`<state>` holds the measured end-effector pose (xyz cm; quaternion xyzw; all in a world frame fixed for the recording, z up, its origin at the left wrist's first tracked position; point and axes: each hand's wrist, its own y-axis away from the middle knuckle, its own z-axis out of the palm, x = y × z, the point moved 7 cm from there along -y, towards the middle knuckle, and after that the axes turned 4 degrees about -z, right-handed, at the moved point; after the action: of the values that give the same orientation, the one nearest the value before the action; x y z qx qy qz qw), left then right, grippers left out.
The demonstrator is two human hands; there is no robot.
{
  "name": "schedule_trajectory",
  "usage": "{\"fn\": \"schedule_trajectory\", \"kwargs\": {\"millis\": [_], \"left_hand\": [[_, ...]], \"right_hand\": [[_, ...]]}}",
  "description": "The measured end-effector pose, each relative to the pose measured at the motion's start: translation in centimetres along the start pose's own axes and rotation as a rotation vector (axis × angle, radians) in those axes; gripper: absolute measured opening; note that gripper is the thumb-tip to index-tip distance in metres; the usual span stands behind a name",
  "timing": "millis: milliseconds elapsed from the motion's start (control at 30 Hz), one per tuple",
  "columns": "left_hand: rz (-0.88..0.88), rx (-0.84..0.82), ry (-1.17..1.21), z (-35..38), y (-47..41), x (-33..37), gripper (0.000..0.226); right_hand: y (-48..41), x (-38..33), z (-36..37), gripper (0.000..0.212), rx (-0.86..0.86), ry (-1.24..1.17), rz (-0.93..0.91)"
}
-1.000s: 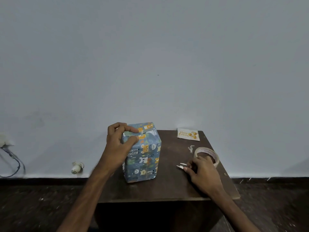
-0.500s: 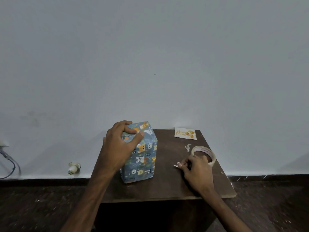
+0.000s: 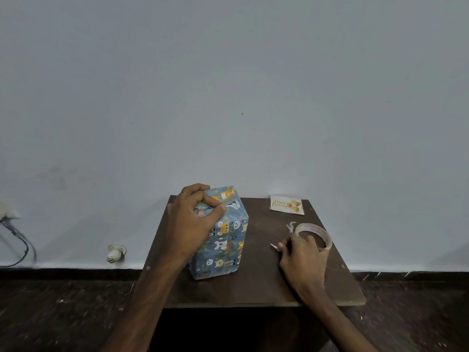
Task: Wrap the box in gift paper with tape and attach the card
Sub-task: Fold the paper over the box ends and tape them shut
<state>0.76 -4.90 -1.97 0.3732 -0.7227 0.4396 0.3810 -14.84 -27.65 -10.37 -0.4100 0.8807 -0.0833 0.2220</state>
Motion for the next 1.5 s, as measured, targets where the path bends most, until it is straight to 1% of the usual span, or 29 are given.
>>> {"fn": "schedule_trajectory", "kwargs": {"millis": [167,267,333,367,400,500,533,600,700,800,867,933,1033,1200,1300,1400,1500], "left_hand": [[-0.011,-0.012,0.014,0.2,0.1,0.2,0.029],[-0.017,-0.013,0.021,0.1,0.2,0.1,0.027],[-0.020,-0.015,0.019,0.2,0.2,0.1,0.028],[-0.021,-0.015,0.019,0.2,0.2,0.1,0.028],[-0.020,-0.014,0.019,0.3,0.3,0.2,0.029],[-0.022,-0.006,0.014,0.2,0.3,0.3,0.029],[-0.024,-0.005,0.015,0.2,0.2,0.3,0.029],[-0.028,0.002,0.020,0.2,0.2,0.3,0.027],[-0.022,0.005,0.014,0.2,0.3,0.4,0.026],[-0.020,0.010,-0.017,0.2,0.6,0.7,0.021],[-0.023,0.014,-0.038,0.0,0.7,0.7,0.011],[-0.026,0.017,-0.064,0.0,0.9,0.8,0.008],[-0.028,0.012,-0.099,-0.1,0.9,0.9,0.011],[-0.043,0.014,-0.121,-0.3,1.0,1.3,0.014],[-0.044,0.016,-0.128,-0.4,1.1,1.5,0.016],[-0.050,0.013,-0.141,-0.5,1.2,1.7,0.017],[-0.051,0.014,-0.147,-0.5,1.2,1.7,0.016]], "right_hand": [[-0.3,-0.4,-0.1,0.011,-0.001,0.011,-0.007],[-0.6,-0.4,-0.1,0.015,-0.002,0.048,0.000],[-0.8,-0.4,-0.2,0.018,0.027,0.087,-0.002],[-0.9,-0.5,-0.6,0.017,0.048,0.069,-0.001],[-0.9,-0.6,-1.3,0.014,0.078,-0.003,0.006],[-1.7,-2.5,-4.8,0.015,0.183,-0.397,0.030],[-2.0,-3.7,-6.3,0.013,0.227,-0.505,0.001],[-2.4,-7.2,-9.2,0.007,0.292,-0.591,-0.178],[-2.9,-11.9,-10.8,0.006,0.309,-0.479,-0.463],[-3.5,-13.9,-10.2,0.005,0.258,-0.364,-0.631],[-3.6,-14.6,-9.7,0.005,0.220,-0.296,-0.707],[-3.6,-15.0,-9.5,0.005,0.203,-0.237,-0.755],[-4.0,-15.4,-9.4,0.005,0.151,-0.191,-0.792],[-4.6,-16.2,-9.7,0.008,-0.047,-0.174,-0.893],[-5.3,-16.7,-9.9,0.008,-0.167,-0.146,-0.912],[-5.8,-17.4,-9.9,0.007,-0.267,-0.054,-0.933],[-6.5,-18.1,-9.8,0.008,-0.357,0.012,-0.903]]}}
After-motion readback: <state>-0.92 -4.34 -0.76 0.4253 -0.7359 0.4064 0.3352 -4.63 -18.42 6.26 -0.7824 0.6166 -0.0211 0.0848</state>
